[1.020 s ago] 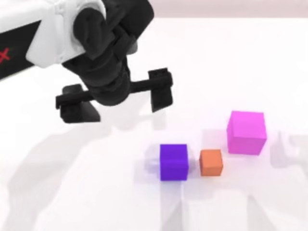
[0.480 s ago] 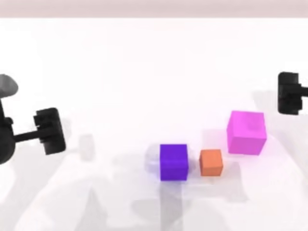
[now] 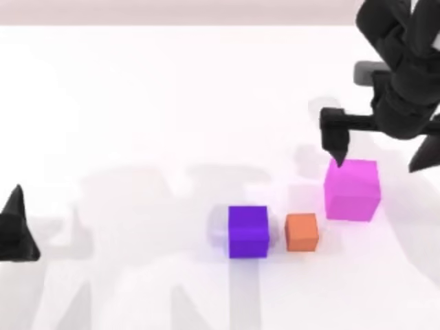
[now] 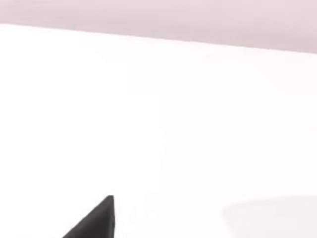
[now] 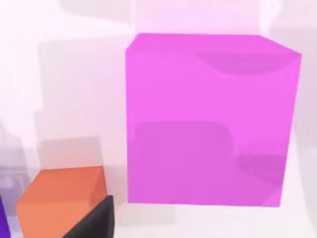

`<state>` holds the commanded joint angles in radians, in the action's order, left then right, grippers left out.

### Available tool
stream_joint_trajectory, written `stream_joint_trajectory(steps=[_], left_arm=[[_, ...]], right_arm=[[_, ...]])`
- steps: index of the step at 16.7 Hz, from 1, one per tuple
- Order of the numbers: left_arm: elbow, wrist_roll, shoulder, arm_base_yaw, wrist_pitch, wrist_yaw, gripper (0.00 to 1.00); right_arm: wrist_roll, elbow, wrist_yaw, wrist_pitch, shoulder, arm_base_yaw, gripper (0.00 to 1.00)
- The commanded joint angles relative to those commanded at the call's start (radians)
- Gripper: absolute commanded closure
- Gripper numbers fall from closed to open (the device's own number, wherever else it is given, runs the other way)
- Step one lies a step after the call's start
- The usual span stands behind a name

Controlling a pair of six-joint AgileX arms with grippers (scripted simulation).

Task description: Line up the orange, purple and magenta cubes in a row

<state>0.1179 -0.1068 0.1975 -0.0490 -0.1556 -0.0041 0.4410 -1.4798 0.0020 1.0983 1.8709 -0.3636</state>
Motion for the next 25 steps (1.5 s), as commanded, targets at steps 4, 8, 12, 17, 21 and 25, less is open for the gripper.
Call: stream_joint_trajectory(steps=[4,8,12,17,21,25], left_arm=[[-0.104,0.092,-0.173,0.060,0.134,0.004,0.00],[-0.118,0.107,-0.197,0.069,0.156,0.004,0.00],[-0.118,0.107,-0.197,0.069,0.156,0.004,0.00],[-0.118,0.107,-0.197,0.069,0.156,0.004,0.00],[-0.118,0.107,-0.197,0.069,0.156,0.004,0.00],[-0.118,0.107,-0.197,0.069,0.156,0.004,0.00]], right_arm=[[0.034,-0.126,0.000,0.069,0.128,-0.026,0.00],[0.039,-0.143,0.000,0.078,0.147,-0.030,0.00],[0.038,-0.134,-0.001,0.063,0.155,-0.028,0.00],[0.040,-0.011,0.000,-0.128,0.214,-0.030,0.00],[0.042,0.066,0.000,-0.239,0.253,-0.032,0.00],[0.042,0.068,0.000,-0.241,0.254,-0.032,0.00]])
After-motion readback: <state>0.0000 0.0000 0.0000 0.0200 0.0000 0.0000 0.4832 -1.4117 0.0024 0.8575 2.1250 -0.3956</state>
